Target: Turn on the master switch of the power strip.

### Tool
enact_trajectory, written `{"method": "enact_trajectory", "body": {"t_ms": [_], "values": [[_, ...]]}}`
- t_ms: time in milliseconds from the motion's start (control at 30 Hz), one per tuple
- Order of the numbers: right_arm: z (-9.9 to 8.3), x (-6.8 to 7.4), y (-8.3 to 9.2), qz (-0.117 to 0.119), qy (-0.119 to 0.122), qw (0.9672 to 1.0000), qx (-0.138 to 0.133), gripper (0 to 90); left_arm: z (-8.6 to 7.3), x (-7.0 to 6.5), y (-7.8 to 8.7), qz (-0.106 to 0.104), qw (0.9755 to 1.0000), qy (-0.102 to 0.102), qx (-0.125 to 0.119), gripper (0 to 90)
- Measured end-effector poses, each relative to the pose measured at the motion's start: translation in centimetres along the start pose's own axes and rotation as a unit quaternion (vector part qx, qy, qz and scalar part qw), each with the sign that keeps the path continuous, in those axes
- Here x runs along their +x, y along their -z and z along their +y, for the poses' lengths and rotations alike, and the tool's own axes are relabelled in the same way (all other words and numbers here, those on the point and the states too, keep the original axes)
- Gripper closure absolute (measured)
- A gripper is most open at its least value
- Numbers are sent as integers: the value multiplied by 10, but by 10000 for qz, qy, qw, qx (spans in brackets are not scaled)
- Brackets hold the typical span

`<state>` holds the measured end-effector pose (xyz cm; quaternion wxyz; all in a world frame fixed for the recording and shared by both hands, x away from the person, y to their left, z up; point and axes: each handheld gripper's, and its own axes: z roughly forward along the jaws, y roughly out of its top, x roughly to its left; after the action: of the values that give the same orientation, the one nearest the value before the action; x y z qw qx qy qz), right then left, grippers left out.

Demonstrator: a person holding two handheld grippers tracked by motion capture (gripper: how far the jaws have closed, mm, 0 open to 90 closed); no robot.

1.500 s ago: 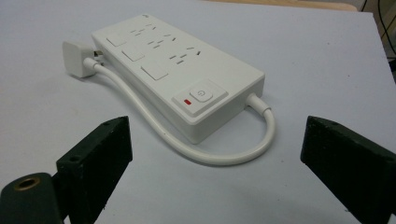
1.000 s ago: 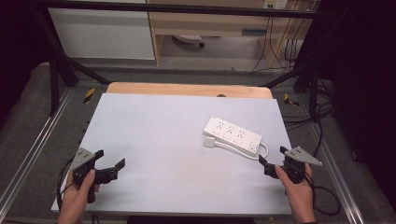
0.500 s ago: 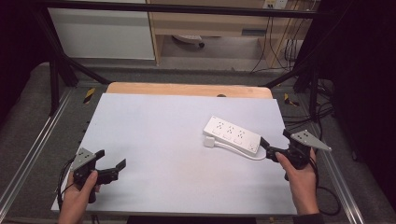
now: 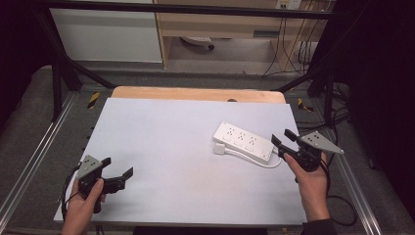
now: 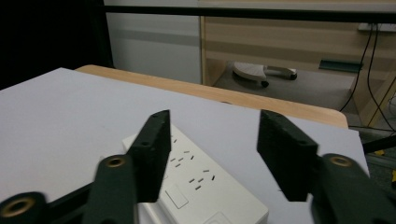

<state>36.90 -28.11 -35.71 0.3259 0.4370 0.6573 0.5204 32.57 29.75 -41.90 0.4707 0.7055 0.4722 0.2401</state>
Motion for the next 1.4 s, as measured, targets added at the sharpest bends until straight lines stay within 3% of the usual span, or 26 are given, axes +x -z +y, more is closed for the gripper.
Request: {"method": "enact_trajectory", "body": {"t_ms": [33,233,467,567,967,1067,1400], "values": [[2,0,-2,-37,-12,10000,-44,582,0,0,0,-1,10000,3,2,62],[7,2,-9,7,-57,9997,-235,748,0,-3,-1,-21,10000,-52,10,62],[10,-1,-18,8,-25,9997,-254,861,0,-2,-1,11,10000,-51,44,62],[11,-3,-22,78,-138,9996,-226,880,0,-2,-1,39,10000,-41,15,62],[5,-3,-40,33,-140,9997,196,900,0,-3,-2,49,10000,-65,49,63],[3,-4,-44,-3,-149,9995,294,900,0,1,1,120,9999,38,-53,65],[-7,-10,-57,26,-252,9980,586,900,1,4,3,178,9997,108,-125,58]]}}
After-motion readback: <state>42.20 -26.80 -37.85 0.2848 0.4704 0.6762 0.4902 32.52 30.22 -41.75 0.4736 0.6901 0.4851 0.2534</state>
